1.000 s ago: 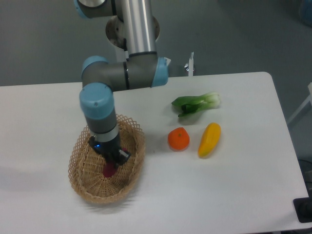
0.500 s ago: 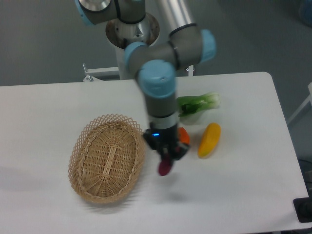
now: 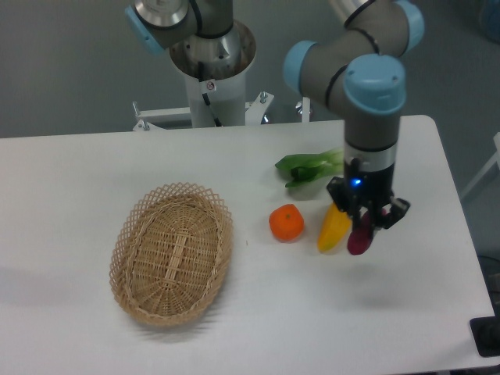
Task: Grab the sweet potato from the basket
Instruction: 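Lift the sweet potato out of the basket and carry it beside the yellow pepper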
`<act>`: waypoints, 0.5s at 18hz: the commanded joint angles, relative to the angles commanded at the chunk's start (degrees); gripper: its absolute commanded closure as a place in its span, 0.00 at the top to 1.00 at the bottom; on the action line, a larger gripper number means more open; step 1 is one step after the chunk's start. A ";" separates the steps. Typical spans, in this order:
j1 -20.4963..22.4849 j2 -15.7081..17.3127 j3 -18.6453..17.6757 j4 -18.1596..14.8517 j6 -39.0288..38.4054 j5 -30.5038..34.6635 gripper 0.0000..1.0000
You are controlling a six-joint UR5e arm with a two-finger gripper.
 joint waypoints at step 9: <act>0.00 0.44 0.53 -0.18 -0.09 0.26 0.31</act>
